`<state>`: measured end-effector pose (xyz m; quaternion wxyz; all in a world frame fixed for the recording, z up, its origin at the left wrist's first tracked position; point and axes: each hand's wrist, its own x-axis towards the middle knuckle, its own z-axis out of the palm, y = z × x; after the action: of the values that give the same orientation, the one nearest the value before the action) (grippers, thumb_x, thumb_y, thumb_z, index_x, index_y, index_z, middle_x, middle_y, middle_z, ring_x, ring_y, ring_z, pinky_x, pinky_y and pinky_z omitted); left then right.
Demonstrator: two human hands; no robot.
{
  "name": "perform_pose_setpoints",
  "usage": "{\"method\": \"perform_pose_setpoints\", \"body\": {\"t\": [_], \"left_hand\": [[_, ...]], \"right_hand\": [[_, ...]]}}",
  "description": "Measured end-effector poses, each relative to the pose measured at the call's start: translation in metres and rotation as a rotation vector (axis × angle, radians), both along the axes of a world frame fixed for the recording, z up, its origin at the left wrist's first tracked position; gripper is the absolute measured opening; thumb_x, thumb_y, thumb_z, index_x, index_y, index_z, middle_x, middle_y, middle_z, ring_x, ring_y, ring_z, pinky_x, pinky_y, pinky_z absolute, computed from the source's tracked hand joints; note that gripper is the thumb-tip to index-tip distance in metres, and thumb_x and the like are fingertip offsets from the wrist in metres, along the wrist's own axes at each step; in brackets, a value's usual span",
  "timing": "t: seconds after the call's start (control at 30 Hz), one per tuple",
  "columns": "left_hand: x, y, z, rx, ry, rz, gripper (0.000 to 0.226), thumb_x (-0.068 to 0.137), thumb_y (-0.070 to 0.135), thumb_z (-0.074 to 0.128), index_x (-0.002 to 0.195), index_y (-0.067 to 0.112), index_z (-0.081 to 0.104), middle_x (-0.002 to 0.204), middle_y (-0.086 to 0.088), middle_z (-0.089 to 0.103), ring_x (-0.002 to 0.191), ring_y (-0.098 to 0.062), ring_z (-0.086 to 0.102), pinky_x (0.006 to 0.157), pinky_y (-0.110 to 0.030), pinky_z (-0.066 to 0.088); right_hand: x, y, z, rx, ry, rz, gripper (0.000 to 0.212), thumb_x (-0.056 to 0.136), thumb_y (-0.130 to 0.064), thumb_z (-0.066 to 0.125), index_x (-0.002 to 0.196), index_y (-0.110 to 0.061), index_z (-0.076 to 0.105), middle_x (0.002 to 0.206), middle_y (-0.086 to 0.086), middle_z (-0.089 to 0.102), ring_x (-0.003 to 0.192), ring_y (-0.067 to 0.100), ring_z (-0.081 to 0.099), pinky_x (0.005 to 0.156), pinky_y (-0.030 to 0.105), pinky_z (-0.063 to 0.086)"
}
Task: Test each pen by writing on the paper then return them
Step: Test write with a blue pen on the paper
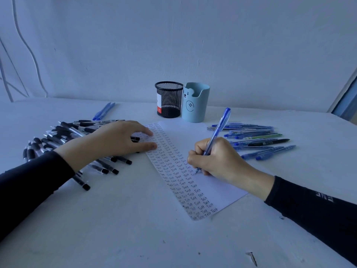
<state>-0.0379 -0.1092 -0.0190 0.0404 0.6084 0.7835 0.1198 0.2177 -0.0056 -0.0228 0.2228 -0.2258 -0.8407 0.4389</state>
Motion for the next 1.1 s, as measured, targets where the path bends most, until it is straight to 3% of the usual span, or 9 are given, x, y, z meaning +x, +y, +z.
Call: {"method": "perform_pose_setpoints", "body": {"t": [0.37, 0.5, 0.6, 0.7, 0.8, 0.9, 0.97, 1.03, 1.1], "left_hand": [[0.001, -0.001, 0.000, 0.007, 0.003, 0.008, 0.083, 0.056, 0.098, 0.033, 0.121, 0.052, 0.056, 0.134, 0.024, 0.053, 0.119, -0.004, 0.051, 0.101, -0.034, 0.043], [0.000, 0.000, -0.001, 0.005, 0.003, 0.005, 0.082, 0.056, 0.098, 0.033, 0.121, 0.052, 0.055, 0.133, 0.024, 0.053, 0.119, -0.004, 0.051, 0.102, -0.035, 0.044], [0.000, 0.000, -0.001, 0.003, 0.007, 0.004, 0.081, 0.057, 0.098, 0.033, 0.120, 0.052, 0.055, 0.133, 0.025, 0.053, 0.119, -0.004, 0.052, 0.103, -0.036, 0.044], [0.001, 0.000, 0.000, 0.004, 0.007, 0.001, 0.082, 0.057, 0.097, 0.033, 0.121, 0.051, 0.056, 0.134, 0.024, 0.053, 0.119, -0.004, 0.052, 0.103, -0.035, 0.044], [0.000, 0.000, 0.000, 0.004, 0.004, 0.003, 0.082, 0.057, 0.098, 0.033, 0.121, 0.051, 0.056, 0.134, 0.023, 0.053, 0.119, -0.004, 0.051, 0.103, -0.036, 0.043], [0.000, 0.000, -0.001, 0.001, -0.003, 0.003, 0.082, 0.057, 0.098, 0.033, 0.121, 0.052, 0.055, 0.134, 0.024, 0.052, 0.119, -0.004, 0.051, 0.103, -0.036, 0.044], [0.000, 0.000, 0.000, 0.000, -0.002, 0.004, 0.082, 0.056, 0.098, 0.032, 0.121, 0.052, 0.055, 0.134, 0.024, 0.052, 0.118, -0.004, 0.051, 0.102, -0.036, 0.044], [-0.001, 0.000, 0.000, -0.002, 0.003, 0.003, 0.083, 0.057, 0.098, 0.032, 0.122, 0.052, 0.055, 0.134, 0.023, 0.052, 0.118, -0.004, 0.051, 0.102, -0.035, 0.044], [-0.001, 0.000, 0.000, 0.000, 0.003, 0.005, 0.084, 0.056, 0.098, 0.032, 0.122, 0.052, 0.055, 0.134, 0.023, 0.052, 0.118, -0.004, 0.051, 0.102, -0.035, 0.044]], "right_hand": [[-0.002, 0.004, -0.003, -0.035, 0.040, -0.010, 0.041, 0.089, -0.011, 0.066, 0.053, -0.010, 0.048, 0.055, -0.009, 0.064, 0.043, 0.008, 0.050, 0.045, 0.018, 0.041], [-0.002, 0.005, -0.001, 0.000, 0.096, 0.010, 0.052, 0.097, -0.035, 0.056, 0.054, -0.006, 0.052, 0.056, 0.002, 0.060, 0.051, 0.010, 0.056, 0.056, 0.018, 0.045], [0.001, 0.011, 0.007, 0.043, 0.137, 0.011, 0.059, 0.100, -0.040, 0.049, 0.052, -0.006, 0.045, 0.054, 0.011, 0.050, 0.052, 0.015, 0.054, 0.059, 0.022, 0.043], [0.006, 0.017, 0.017, 0.071, 0.152, -0.012, 0.044, 0.093, -0.051, 0.050, 0.077, -0.009, 0.053, 0.049, 0.007, 0.036, 0.042, 0.015, 0.040, 0.046, 0.023, 0.039], [0.009, 0.022, 0.020, 0.105, 0.156, 0.024, 0.030, 0.101, -0.043, 0.037, 0.108, -0.022, 0.058, 0.041, -0.005, 0.041, 0.039, 0.012, 0.043, 0.048, 0.024, 0.040], [0.010, 0.026, 0.019, 0.248, 0.173, 0.091, 0.021, 0.103, -0.030, 0.041, 0.110, -0.034, 0.061, 0.068, 0.002, 0.065, 0.064, 0.015, 0.060, 0.067, 0.026, 0.048], [0.010, 0.029, 0.015, 0.331, 0.142, 0.124, 0.026, 0.102, -0.023, 0.049, 0.118, -0.038, 0.062, 0.086, 0.003, 0.065, 0.079, 0.015, 0.060, 0.072, 0.024, 0.046], [0.009, 0.028, 0.011, 0.328, 0.074, 0.146, 0.033, 0.100, -0.019, 0.053, 0.132, -0.028, 0.059, 0.088, -0.003, 0.064, 0.077, 0.005, 0.057, 0.069, 0.013, 0.040], [0.008, 0.026, 0.005, 0.326, 0.022, 0.172, 0.033, 0.100, -0.020, 0.054, 0.132, -0.025, 0.060, 0.084, -0.009, 0.067, 0.069, 0.002, 0.052, 0.065, 0.010, 0.036]]}}
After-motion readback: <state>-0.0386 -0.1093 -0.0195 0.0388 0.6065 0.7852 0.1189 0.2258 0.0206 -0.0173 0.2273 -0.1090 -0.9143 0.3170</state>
